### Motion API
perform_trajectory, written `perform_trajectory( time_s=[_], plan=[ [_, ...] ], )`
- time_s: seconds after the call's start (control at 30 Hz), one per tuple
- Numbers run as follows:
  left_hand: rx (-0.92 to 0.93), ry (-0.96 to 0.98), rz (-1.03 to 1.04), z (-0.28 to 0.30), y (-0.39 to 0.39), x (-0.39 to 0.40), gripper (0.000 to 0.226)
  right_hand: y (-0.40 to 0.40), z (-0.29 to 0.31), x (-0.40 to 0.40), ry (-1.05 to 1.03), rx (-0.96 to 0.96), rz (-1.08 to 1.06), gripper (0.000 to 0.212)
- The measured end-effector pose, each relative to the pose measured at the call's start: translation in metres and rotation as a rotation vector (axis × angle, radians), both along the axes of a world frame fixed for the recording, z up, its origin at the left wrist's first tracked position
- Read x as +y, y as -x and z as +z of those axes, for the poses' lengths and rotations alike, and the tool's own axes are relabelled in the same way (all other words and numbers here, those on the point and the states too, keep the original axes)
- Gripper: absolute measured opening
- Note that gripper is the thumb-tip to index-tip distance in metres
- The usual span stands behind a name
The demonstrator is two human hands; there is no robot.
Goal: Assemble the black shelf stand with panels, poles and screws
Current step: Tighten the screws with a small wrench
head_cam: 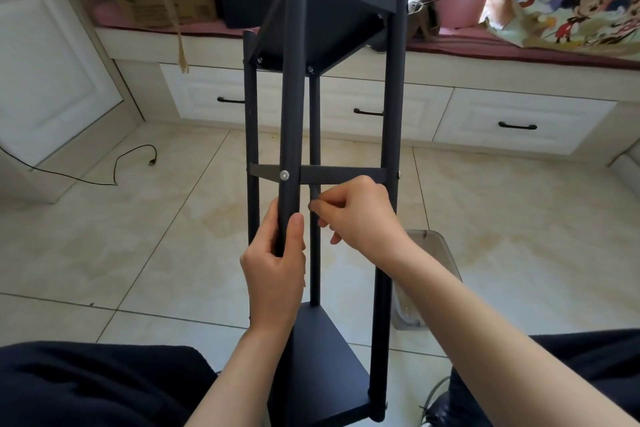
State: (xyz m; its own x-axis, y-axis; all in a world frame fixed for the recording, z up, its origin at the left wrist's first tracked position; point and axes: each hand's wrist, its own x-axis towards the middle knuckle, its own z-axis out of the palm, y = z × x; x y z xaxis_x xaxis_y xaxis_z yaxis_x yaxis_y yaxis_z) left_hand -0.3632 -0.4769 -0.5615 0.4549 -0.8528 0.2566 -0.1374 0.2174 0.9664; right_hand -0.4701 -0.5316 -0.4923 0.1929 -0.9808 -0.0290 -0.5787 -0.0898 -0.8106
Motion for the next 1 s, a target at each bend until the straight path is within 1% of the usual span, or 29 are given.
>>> perform_trajectory(
  time_s=[0.2, 0.3, 0.4, 0.5, 0.67, 0.73, 0.83, 1.0],
  plan=[
    [-0.002, 0.005, 0.012, -0.003, -0.001, -0.001, 0.024, -0.004, -0.007, 0.001, 0.042, -0.032, -0.008, 0.021],
    [0.001, 0.004, 0.019, -0.004, 0.0, -0.001, 0.026, -0.007, -0.016, 0.001, 0.071, -0.083, -0.023, 0.022],
    [-0.01, 0.007, 0.019, -0.004, -0.001, -0.001, 0.032, -0.012, -0.026, 0.001, 0.098, -0.159, -0.045, 0.022],
    [-0.003, 0.0, 0.018, -0.005, -0.002, -0.001, 0.036, -0.018, -0.035, 0.002, 0.161, -0.211, -0.059, 0.021],
    [-0.006, -0.009, 0.019, -0.006, -0.002, -0.001, 0.028, -0.028, -0.049, -0.003, 0.272, -0.279, -0.099, 0.017],
    [0.002, -0.008, 0.017, -0.005, -0.001, -0.001, 0.034, -0.029, -0.052, -0.004, 0.293, -0.322, -0.105, 0.016],
    [0.009, -0.001, 0.01, -0.004, -0.001, 0.0, 0.041, -0.03, -0.058, -0.006, 0.362, -0.316, -0.116, 0.014],
    [0.008, 0.019, -0.003, -0.004, 0.0, -0.001, 0.031, -0.032, -0.066, -0.01, 0.439, -0.301, -0.15, 0.013]
  ],
)
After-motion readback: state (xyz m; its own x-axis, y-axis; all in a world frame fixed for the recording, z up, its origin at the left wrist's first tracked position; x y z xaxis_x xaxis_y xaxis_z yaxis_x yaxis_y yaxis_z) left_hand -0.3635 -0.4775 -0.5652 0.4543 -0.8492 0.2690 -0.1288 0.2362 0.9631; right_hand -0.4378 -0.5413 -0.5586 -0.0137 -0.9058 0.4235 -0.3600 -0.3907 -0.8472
